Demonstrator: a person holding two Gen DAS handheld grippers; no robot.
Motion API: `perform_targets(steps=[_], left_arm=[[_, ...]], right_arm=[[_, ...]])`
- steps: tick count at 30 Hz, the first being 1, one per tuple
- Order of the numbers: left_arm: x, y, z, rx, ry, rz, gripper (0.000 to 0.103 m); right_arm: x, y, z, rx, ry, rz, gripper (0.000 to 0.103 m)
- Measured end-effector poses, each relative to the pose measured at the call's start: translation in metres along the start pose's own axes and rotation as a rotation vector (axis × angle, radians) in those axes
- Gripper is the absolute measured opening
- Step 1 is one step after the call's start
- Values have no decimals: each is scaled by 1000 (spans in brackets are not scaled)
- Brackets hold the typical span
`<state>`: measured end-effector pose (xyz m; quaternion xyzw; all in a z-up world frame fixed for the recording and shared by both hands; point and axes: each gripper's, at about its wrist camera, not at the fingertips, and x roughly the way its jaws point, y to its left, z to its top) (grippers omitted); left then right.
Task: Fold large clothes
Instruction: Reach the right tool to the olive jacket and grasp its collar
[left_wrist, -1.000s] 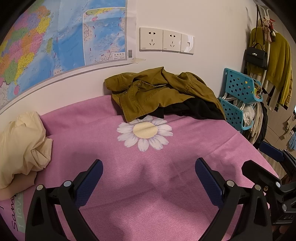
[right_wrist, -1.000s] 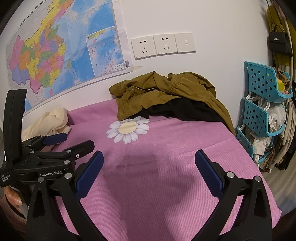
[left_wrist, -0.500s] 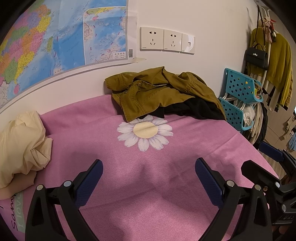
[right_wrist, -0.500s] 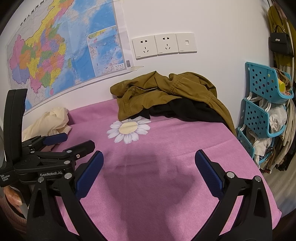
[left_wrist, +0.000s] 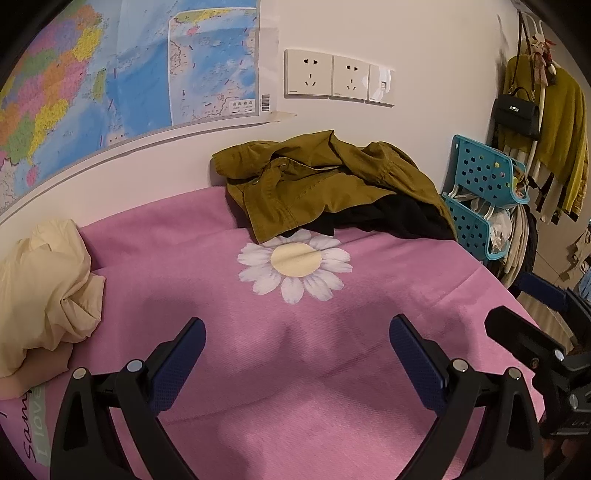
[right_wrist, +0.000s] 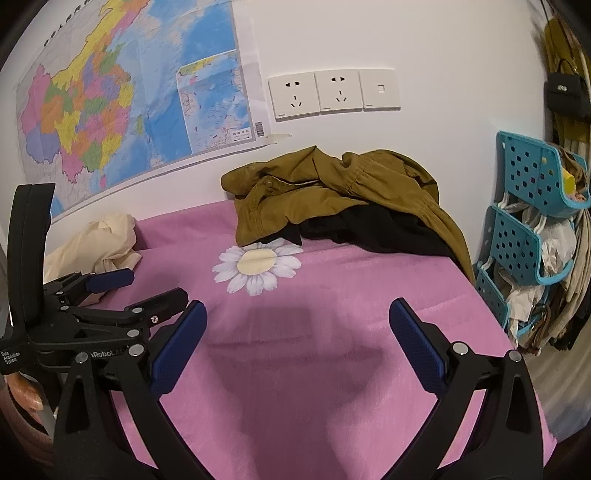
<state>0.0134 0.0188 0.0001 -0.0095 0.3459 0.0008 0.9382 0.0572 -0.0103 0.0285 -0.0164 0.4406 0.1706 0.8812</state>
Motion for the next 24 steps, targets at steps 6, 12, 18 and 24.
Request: perform_targets(steps=[6,12,18,24], left_arm=[[11,5,12,-4,11,17,96],[31,22,30,-28,26,39,96],[57,45,49,-61,38,85,96],[77,68,56,-81,58,124,96]], right_arm=[[15,2,20,-53,-6,20,97],[56,1,59,-168,10,-2,97],[139,0,114,-289,76,-80,97],[219,-3,153,-418,119,-155,97]])
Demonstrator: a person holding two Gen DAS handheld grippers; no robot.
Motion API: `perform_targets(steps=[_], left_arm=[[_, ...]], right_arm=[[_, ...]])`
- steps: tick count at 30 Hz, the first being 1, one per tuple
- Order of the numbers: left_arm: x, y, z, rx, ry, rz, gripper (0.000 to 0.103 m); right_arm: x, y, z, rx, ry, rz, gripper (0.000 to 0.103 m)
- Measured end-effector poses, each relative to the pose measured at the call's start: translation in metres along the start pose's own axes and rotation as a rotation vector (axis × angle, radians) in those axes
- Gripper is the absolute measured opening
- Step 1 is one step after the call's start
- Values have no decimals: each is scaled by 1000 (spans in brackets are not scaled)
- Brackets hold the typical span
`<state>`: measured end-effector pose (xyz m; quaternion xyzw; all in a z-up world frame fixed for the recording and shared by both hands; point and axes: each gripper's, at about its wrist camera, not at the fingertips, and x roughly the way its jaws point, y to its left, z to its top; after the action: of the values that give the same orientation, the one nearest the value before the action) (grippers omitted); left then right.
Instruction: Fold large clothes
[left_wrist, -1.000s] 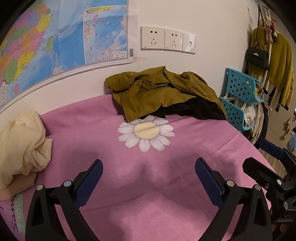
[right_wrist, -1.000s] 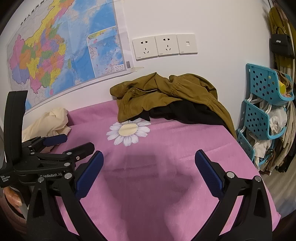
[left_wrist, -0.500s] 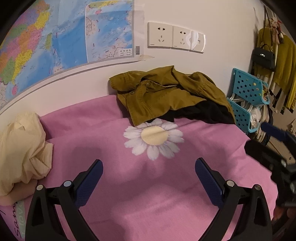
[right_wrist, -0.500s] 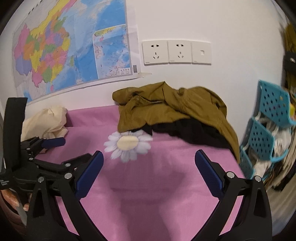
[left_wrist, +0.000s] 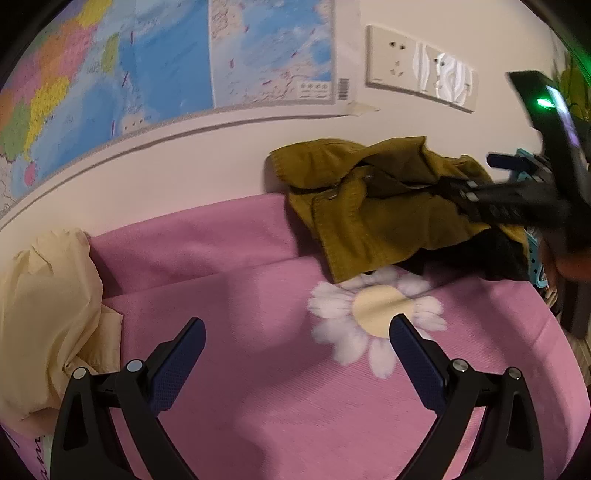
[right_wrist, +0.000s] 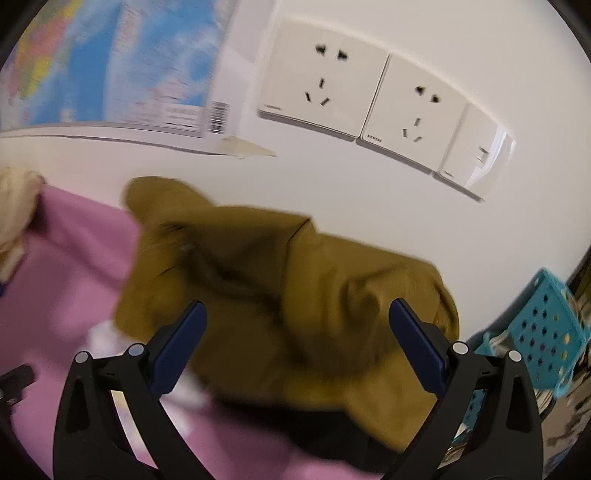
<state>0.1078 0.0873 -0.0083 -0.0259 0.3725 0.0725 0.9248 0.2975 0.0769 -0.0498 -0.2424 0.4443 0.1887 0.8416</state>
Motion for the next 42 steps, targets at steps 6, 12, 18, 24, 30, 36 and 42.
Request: perform_targets(steps=[6,12,18,24,30,36,42], left_arm=[[22,7,0,0,39,18,96],[36,18,-2,-3,68,28,96],[45,31,1,-34,83,29,96],[47,30,0,-15,85,47,96],[49,36,-1,-24,91,22,96],[49,34,8,5,20,-81,96],[35,0,25,61,-102,-342,96]], right_arm=[[45,-11,9,-17,61,50,65],[-4,-17,0,-103,-15,115,6],[-38,-14,-3,-199,-72,120,87],[26,24,24,-256,-2,130,66],[0,3,47,-166,-60,196,2],[-108,-89,66,40,-212,136,2],[-186,-137,60,145,-307,130,2]])
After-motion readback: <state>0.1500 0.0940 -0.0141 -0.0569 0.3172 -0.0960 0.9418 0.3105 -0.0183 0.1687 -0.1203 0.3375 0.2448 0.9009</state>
